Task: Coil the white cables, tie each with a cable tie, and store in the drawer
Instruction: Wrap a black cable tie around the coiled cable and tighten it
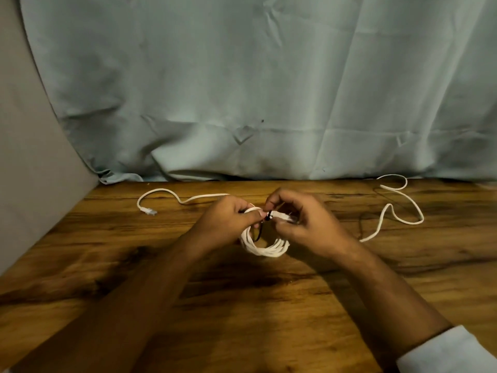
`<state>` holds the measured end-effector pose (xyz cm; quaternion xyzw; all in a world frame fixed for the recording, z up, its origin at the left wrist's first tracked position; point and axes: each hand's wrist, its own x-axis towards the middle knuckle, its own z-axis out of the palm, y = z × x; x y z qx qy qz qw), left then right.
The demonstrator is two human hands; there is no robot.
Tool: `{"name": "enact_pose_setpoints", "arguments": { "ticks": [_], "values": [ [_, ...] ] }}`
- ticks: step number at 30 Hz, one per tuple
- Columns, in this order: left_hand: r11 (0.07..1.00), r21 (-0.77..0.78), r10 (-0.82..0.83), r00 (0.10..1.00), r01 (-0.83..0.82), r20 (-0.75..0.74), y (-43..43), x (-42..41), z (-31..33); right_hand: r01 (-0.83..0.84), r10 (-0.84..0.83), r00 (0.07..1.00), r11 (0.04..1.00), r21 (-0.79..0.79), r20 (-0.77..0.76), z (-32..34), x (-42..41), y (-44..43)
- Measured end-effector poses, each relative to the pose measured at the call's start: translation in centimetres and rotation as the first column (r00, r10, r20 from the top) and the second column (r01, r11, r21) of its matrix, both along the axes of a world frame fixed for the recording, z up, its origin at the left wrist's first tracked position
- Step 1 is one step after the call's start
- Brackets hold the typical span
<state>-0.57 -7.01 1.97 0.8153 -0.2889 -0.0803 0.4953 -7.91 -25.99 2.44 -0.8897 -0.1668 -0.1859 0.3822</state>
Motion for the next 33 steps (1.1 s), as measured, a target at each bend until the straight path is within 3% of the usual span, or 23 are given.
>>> {"name": "enact_pose_setpoints", "arguments": {
  "ticks": [4, 11, 17, 19, 21, 23, 29, 33],
  "values": [
    [0.996, -0.076, 0.024, 0.962, -0.046, -0.273, -0.2, -0.5, 0.4, 0.051, -0.026, 0.992, 0.979, -0.199, 0.126, -0.3, 0.2, 0.6],
    [0.989, -0.053, 0.107, 0.901, -0.142, -0.421, -0.3, -0.3, -0.4, 0.178, -0.05, 0.962, 0.863, -0.473, 0.27, -0.8, -0.4, 2.0],
    [0.982, -0.129, 0.059, 0.874, -0.138, -0.482, -0.3, -0.2, -0.5, 0.186, -0.008, 0.952, 0.81, -0.556, 0.306, -0.8, -0.3, 1.5],
    [0.974, -0.182, 0.033, 0.886, -0.131, -0.462, -0.4, -0.1, -0.6, 0.172, -0.014, 0.952, 0.85, -0.498, 0.306, -1.1, -0.1, 1.5],
    [0.954, -0.275, -0.017, 0.889, -0.123, -0.457, -0.6, 0.2, -0.7, 0.123, -0.039, 0.959, 0.951, -0.284, 0.282, -1.5, 0.2, 1.5],
    [0.944, -0.313, -0.042, 0.909, -0.1, -0.416, -0.7, 0.2, -0.8, 0.118, -0.082, 0.954, 0.987, -0.111, 0.288, -1.8, 0.5, 1.5],
    [0.948, -0.302, 0.023, 0.964, -0.106, -0.266, -1.2, -0.3, -1.2, 0.167, -0.148, 0.929, 0.985, -0.029, 0.338, -1.6, 0.9, 1.5],
    [0.957, -0.283, 0.031, 0.994, -0.059, -0.103, -1.4, -0.6, -1.8, 0.194, -0.242, 0.94, 0.959, 0.207, 0.241, -1.6, 1.1, 1.5]
  ]
}}
